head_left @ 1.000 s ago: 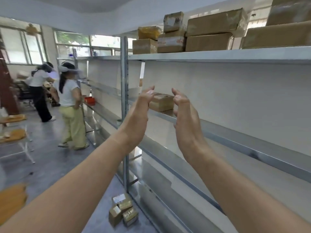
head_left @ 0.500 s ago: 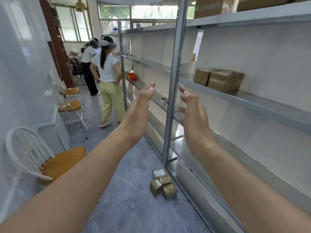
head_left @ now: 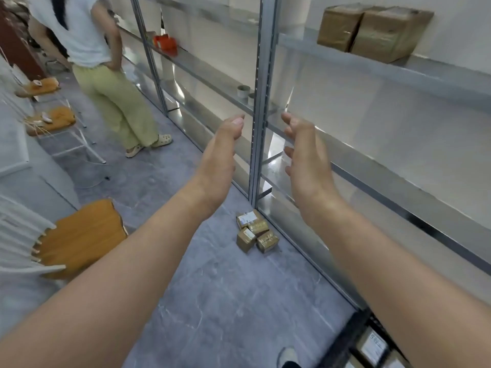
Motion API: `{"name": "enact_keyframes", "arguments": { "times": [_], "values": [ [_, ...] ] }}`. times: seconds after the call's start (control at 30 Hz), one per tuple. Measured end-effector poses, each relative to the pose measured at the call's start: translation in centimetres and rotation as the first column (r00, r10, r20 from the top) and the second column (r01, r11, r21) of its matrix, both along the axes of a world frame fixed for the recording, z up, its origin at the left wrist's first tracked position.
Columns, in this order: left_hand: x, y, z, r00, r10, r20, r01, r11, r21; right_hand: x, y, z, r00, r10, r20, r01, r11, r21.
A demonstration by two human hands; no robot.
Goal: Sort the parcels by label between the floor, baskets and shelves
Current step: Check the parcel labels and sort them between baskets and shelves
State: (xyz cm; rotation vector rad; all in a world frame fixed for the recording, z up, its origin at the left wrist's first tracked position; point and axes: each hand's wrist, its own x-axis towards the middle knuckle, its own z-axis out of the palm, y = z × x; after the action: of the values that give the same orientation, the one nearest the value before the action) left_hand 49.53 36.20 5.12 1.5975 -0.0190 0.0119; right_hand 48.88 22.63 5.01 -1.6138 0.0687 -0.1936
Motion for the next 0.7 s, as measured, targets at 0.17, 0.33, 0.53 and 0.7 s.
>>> {"name": "enact_keyframes", "arguments": {
  "times": [0.17,0.33,0.53,0.7],
  "values": [
    [7.8,-1.8,-4.9,0.997,0.003,-0.082,-0.003,1.000,0.010,7.3,-1.4,-5.3,0.993,-0.034,-0.117,0.035,0.999,0.005],
    [16.3,-4.1,-9.8,0.968,0.051,-0.246,-0.042,0.998,0.041,15.8,-4.4,-10.6,0.971,-0.033,-0.237,0.036,0.999,0.007],
    [23.3,-5.0,-15.6,0.927,0.064,-0.370,-0.039,0.997,0.074,23.9,-6.2,-16.4,0.936,-0.037,-0.350,0.037,0.999,-0.005],
    [28.0,-3.6,-20.1,0.886,0.060,-0.459,-0.021,0.996,0.089,28.2,-5.1,-20.9,0.901,-0.025,-0.433,0.028,1.000,0.001]
  ]
}}
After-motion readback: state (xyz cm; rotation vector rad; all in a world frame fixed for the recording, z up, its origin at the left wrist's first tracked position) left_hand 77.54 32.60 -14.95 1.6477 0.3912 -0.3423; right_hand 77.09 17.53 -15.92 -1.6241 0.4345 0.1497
